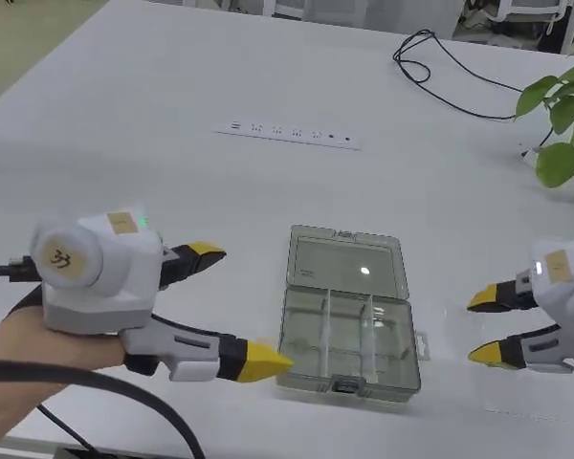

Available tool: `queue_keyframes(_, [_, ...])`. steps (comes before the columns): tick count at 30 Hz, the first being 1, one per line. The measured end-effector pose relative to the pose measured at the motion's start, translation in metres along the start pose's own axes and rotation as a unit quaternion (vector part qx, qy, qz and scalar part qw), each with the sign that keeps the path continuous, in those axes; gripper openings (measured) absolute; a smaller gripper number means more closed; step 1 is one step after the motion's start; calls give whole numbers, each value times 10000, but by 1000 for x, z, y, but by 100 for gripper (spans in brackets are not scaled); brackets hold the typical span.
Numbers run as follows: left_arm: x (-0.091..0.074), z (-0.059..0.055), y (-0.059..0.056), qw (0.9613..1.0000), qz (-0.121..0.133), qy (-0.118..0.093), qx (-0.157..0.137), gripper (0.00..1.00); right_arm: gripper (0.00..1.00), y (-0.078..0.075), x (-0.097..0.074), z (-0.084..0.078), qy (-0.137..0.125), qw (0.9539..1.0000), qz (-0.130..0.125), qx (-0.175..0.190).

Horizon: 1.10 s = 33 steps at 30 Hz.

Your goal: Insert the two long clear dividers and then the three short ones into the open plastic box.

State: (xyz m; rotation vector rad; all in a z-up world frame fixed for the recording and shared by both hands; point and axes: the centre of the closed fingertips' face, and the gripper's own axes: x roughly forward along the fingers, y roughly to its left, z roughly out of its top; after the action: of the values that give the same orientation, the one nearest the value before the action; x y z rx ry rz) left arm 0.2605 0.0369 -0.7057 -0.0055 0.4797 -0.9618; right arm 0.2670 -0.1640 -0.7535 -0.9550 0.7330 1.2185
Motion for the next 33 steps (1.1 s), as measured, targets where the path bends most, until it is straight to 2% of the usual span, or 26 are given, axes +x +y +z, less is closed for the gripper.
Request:
queue_keyframes(3, [5,11,-4,9997,-68,-136,-204,95,33,0,-4,10,-33,9999,-105,-122])
queue_keyframes(5, [9,16,-8,9989,-132,-204,-405,93,33,-8,-2,11,-79,9998,-156,-138])
queue_keyframes(8, [15,25,-16,9968,-276,-270,-695,88,33,-6,-11,25,-99,9993,-262,-245])
queue_keyframes(10, [19,30,-23,9948,-401,-310,-884,84,33,-8,-13,28,-122,9990,-312,-289])
queue_keyframes(12, [23,34,-28,9903,-482,-338,-1262,80,33,-6,-17,37,-168,9988,-344,-320])
queue_keyframes(14, [27,40,-33,9865,-603,-431,-1459,76,33,-4,-21,45,-198,9985,-368,-343])
queue_keyframes(15, [28,40,-34,9858,-607,-433,-1503,73,33,-3,-22,48,-204,9984,-386,-368])
queue_keyframes(18, [35,45,-44,9784,-786,-449,-1860,70,33,1,-28,60,-240,9979,-424,-430])
queue_keyframes(22, [43,46,-55,9718,-967,-402,-2111,63,33,4,-33,71,-282,9974,-450,-490])
queue_keyframes(25, [49,50,-65,9630,-1127,-413,-2415,58,33,5,-37,79,-300,9968,-491,-558])
queue_keyframes(28, [55,49,-69,9574,-1231,-365,-2587,53,33,7,-40,86,-355,9965,-508,-565])
queue_keyframes(30, [59,49,-72,9557,-1274,-355,-2628,50,33,7,-41,89,-374,9963,-511,-573])
queue_keyframes(33, [63,51,-78,9485,-1357,-366,-2839,46,33,9,-41,93,-362,9959,-527,-636])
